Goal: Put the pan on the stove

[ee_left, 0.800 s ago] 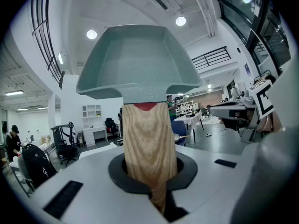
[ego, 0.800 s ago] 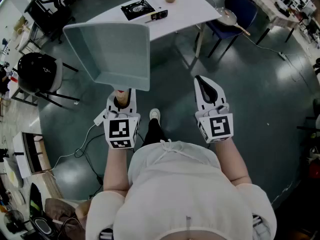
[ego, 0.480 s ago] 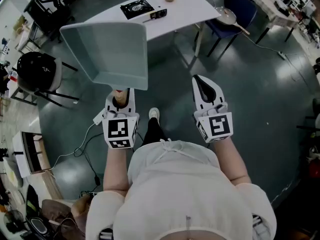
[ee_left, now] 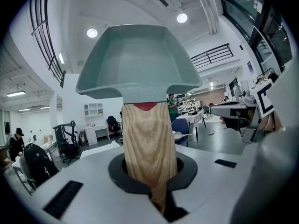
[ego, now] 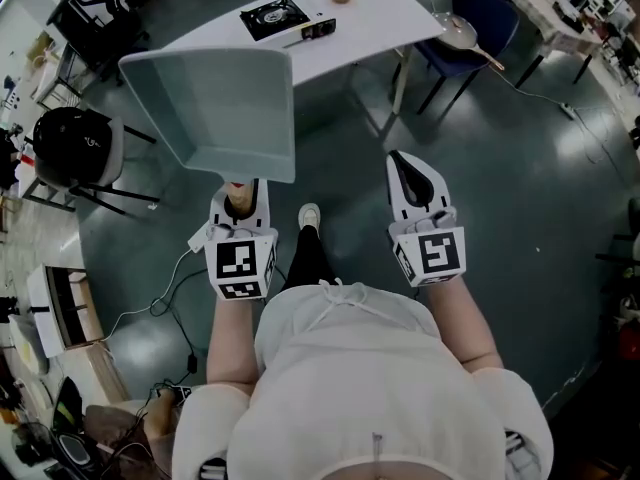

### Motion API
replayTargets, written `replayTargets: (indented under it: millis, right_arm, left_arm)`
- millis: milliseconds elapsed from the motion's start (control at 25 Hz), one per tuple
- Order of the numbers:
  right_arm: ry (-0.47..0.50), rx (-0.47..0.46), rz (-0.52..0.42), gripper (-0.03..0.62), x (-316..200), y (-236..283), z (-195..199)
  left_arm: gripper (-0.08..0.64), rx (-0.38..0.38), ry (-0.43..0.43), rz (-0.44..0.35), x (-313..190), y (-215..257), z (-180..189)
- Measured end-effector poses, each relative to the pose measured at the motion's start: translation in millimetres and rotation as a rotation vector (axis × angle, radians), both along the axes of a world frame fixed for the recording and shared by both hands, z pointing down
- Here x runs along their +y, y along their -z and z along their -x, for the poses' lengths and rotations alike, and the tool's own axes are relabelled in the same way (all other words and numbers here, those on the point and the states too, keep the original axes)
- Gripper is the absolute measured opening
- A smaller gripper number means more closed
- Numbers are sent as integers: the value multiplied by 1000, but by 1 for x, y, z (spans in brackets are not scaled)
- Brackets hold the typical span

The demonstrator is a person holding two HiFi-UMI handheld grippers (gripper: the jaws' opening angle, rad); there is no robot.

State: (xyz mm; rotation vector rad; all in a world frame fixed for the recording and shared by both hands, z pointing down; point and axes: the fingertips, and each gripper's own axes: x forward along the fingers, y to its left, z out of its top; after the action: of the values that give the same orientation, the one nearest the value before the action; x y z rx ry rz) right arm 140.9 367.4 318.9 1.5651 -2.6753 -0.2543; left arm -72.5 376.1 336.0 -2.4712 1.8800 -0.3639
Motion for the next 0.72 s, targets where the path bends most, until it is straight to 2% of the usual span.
replayTargets:
  millis: [280, 480, 720]
  right_arm:
    - [-3, 15, 25, 5, -75, -12, 19]
    - [-25, 47, 33, 5, -161, -8, 37]
    - [-51, 68, 43, 6, -274, -7, 75]
  left_arm:
    - [37, -19, -5, 37, -81, -20, 17]
    - [37, -2, -26, 49, -170, -20, 34]
    - [37, -4, -30, 70, -286, -24, 77]
